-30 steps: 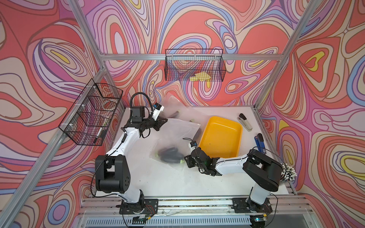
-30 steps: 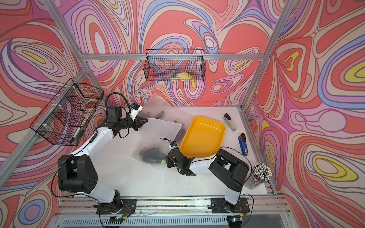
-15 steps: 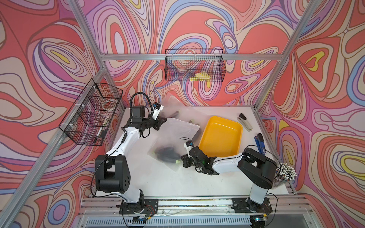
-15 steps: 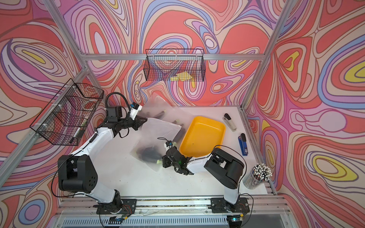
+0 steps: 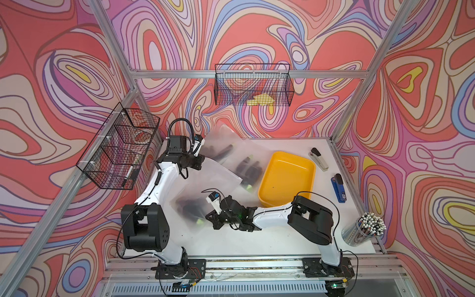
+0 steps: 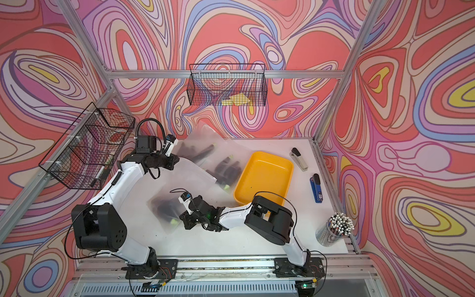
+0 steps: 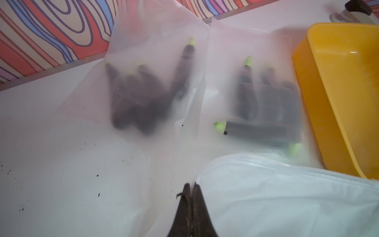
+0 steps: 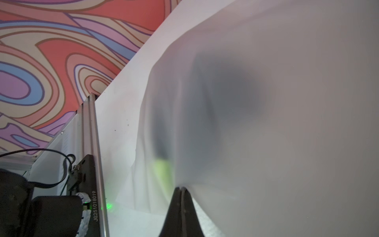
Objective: Place the eggplant in a zip-top bag and seal the zipper
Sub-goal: Place the zipper food storage bag at the center of the board, then reset both arms
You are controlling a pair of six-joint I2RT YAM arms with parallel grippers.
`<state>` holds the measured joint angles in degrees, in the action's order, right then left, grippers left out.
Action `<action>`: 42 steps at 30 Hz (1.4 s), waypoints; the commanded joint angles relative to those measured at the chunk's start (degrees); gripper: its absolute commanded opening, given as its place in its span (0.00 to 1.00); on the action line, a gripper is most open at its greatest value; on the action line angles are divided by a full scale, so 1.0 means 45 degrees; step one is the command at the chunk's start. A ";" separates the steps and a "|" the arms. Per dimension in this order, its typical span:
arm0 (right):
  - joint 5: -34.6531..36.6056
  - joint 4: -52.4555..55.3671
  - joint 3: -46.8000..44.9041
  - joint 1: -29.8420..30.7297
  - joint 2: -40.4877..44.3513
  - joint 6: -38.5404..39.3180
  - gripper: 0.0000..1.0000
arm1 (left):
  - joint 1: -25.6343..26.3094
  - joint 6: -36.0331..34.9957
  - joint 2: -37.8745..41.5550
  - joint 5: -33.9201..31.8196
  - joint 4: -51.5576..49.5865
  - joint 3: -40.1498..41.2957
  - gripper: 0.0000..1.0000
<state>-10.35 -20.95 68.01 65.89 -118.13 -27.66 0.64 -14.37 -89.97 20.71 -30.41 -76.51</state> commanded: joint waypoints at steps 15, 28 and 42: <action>0.1083 0.0586 -0.0647 -0.0163 0.0180 0.0938 0.38 | -0.0140 0.0797 -0.2020 -0.0700 0.0654 -0.0173 0.42; 0.3632 0.3498 -0.2496 -0.2347 0.4889 0.3595 0.98 | -0.0202 0.3201 0.0538 -0.1974 0.4662 0.1565 0.99; 0.7159 0.4693 -0.4717 -1.0158 1.0189 0.5095 0.98 | -0.0343 0.4908 0.4489 -0.4634 0.9278 0.8803 0.99</action>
<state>20.18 -1.26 48.10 25.32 -74.81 -6.28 -0.69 7.51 -73.41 3.49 6.76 -38.26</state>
